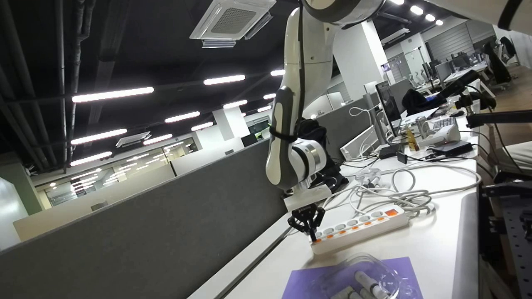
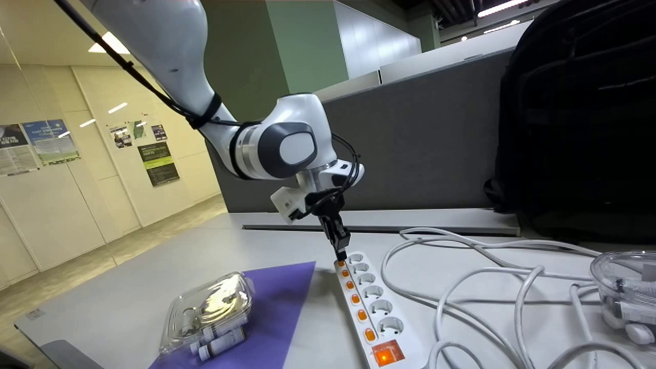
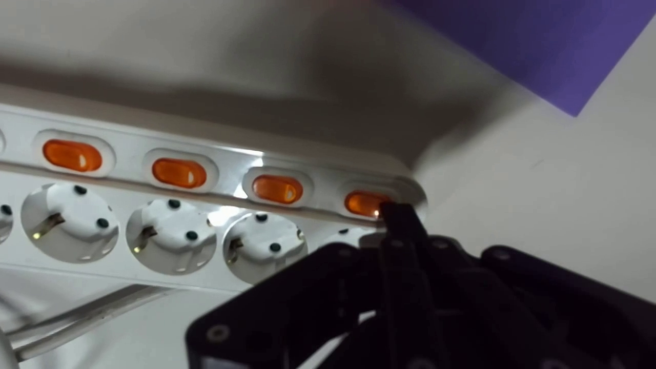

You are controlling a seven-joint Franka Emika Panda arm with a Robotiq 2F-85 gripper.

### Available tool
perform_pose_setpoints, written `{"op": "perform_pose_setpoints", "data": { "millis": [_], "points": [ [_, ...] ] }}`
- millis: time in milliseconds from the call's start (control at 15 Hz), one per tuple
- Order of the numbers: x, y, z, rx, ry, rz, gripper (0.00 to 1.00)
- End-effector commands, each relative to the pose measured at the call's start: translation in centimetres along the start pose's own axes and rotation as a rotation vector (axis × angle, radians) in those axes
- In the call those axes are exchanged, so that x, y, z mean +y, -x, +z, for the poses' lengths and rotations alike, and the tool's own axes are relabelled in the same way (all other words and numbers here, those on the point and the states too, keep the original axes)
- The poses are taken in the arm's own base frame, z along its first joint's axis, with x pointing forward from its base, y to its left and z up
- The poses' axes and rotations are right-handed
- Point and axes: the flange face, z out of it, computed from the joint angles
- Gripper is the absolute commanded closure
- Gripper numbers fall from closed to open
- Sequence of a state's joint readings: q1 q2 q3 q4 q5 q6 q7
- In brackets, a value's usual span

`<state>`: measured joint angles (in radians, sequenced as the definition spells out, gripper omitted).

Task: Turn on the last switch to the left

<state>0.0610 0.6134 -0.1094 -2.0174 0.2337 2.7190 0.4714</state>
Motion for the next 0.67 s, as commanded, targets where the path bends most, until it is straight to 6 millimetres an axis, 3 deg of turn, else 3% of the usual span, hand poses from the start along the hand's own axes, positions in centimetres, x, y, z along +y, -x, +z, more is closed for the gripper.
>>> {"op": "perform_pose_setpoints", "data": {
  "millis": [0, 600],
  "points": [
    [-0.9, -0.1, 1.0, -0.022, 0.014, 0.001, 1.00],
    [-2.5, 1.6, 4.3, 0.063, 0.198, -0.074, 1.00]
  ]
}}
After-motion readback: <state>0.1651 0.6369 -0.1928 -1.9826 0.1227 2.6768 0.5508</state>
